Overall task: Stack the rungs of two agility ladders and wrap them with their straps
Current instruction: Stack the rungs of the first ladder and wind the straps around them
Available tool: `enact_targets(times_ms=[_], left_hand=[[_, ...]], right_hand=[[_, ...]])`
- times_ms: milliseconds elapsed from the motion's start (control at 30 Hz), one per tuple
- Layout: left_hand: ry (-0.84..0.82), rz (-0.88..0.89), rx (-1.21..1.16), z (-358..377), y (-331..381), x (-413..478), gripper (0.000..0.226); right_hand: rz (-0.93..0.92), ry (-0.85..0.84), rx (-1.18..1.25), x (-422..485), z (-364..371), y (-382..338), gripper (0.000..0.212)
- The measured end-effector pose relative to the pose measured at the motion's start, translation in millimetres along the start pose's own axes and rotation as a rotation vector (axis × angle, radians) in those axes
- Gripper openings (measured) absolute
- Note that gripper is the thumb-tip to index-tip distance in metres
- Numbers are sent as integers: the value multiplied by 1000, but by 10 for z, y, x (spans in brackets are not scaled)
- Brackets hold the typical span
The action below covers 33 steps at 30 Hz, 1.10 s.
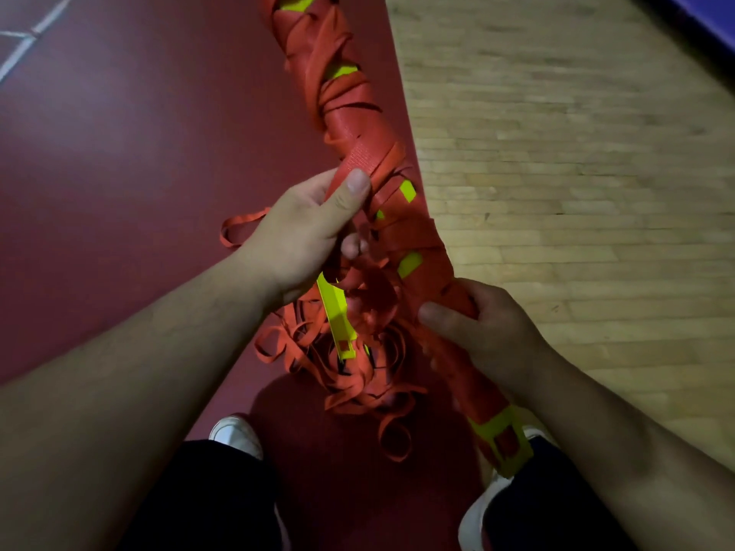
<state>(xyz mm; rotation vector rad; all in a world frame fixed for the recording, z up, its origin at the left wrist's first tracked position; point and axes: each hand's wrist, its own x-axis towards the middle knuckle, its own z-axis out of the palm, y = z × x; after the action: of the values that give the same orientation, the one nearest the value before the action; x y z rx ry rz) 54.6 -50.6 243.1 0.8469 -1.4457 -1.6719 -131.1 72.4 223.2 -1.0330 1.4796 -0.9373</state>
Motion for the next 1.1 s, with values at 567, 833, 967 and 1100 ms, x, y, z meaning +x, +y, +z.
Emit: enact_targets(times_ms=[567, 833, 967, 1100], left_hand=[[296, -88, 20, 27, -28, 57, 47], [-38, -77, 124, -73, 4, 37, 26], [-84, -42, 254, -152, 38, 34, 30], [-71, -24, 334, -164, 49, -3, 28]], right_hand=[[-58, 12, -448, 60, 55, 110, 78], [-75, 107, -362, 85, -102, 136, 44], [-51, 37, -300, 91, -135, 138, 41], [-65, -4, -189, 99, -146, 146, 35]])
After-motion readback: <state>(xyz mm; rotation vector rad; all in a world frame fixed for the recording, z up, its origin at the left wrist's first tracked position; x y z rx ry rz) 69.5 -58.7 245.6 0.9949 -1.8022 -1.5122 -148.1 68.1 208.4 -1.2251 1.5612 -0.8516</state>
